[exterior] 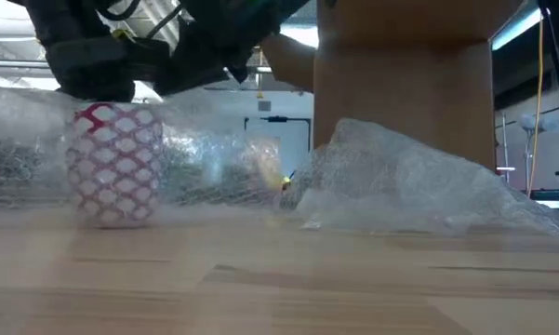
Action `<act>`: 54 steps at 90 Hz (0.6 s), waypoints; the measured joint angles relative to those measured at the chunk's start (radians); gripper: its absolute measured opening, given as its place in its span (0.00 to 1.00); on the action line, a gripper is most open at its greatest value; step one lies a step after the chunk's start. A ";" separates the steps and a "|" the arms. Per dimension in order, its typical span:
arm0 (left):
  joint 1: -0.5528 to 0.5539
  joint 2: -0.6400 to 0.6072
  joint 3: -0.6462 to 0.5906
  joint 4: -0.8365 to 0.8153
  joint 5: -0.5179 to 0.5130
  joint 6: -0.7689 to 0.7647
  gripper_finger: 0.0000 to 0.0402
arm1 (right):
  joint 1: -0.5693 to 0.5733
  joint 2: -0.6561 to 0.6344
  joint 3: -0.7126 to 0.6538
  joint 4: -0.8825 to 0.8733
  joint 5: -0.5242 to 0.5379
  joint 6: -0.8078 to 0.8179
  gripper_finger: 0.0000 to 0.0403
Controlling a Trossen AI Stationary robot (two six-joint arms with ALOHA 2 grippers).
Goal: Wrap mug
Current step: Wrap the red patterned mug with the bubble wrap
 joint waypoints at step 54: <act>-0.053 -0.180 0.176 -0.343 0.067 -0.072 0.36 | 0.000 0.059 0.000 0.011 -0.061 0.024 0.00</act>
